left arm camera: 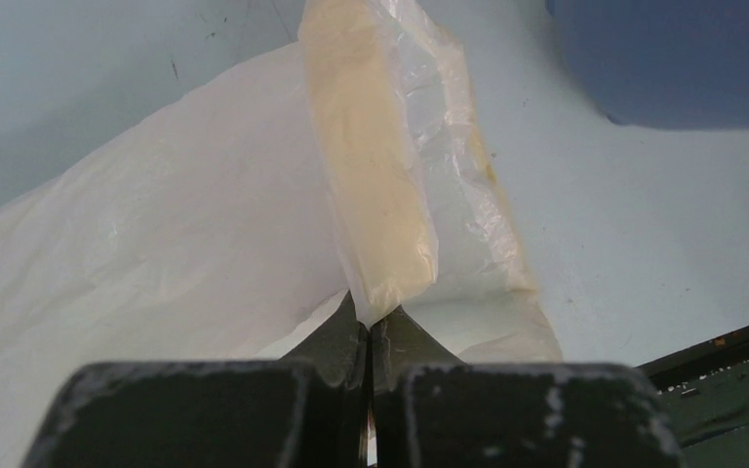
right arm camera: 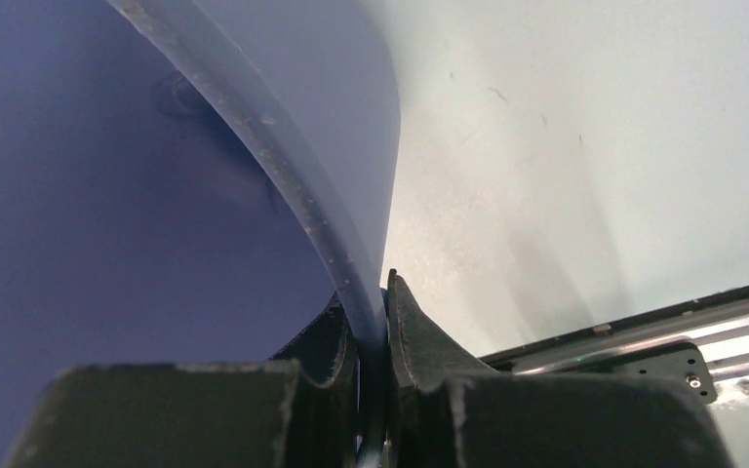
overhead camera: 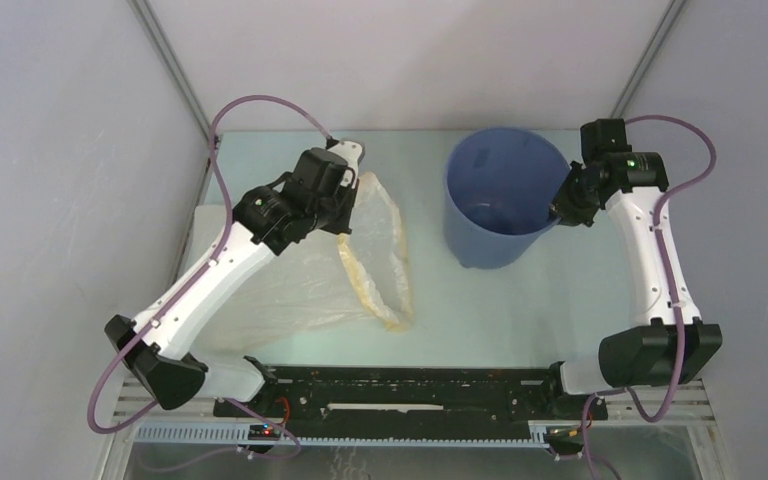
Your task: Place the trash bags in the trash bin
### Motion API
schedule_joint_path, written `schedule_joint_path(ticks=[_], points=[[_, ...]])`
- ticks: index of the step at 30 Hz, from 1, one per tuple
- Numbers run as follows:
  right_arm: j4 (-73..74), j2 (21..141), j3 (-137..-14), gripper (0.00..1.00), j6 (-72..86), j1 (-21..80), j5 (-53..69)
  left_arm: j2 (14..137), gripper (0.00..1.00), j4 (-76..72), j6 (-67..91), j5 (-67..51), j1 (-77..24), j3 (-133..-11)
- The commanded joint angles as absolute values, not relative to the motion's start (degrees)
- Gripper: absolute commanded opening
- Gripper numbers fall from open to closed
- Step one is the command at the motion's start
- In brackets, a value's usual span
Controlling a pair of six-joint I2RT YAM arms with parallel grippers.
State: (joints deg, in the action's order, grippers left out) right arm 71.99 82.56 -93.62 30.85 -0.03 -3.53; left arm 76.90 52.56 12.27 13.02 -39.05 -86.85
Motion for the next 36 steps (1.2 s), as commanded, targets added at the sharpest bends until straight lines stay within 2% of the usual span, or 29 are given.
schedule_joint_path(ticks=[1,3,9,18,25,28,36], points=[[71.15,78.23,-91.87,0.0,27.06,-0.18,-0.71,73.53,0.0,53.61,14.81,15.09,-38.66,-88.93],[71.2,78.11,-91.1,0.0,25.23,-0.18,0.51,73.0,0.0,53.81,14.94,15.23,-38.59,-88.82],[72.25,79.81,-92.37,0.11,20.87,2.85,1.58,71.95,0.0,53.9,14.88,16.84,-38.51,-89.59],[73.05,77.75,-93.95,0.61,17.5,5.42,2.55,67.54,0.0,51.33,15.42,21.45,-38.46,-88.07],[76.26,77.51,-101.77,0.79,16.17,6.56,4.21,64.46,0.0,50.54,14.89,25.72,-38.33,-87.8],[77.75,77.57,-106.92,0.96,15.09,10.04,-0.59,61.49,0.0,49.87,14.05,28.44,-38.41,-87.67],[82.41,84.71,-125.54,0.99,15.69,25.65,-10.27,51.95,0.0,44.7,10.95,32.67,-38.4,-86.86]])
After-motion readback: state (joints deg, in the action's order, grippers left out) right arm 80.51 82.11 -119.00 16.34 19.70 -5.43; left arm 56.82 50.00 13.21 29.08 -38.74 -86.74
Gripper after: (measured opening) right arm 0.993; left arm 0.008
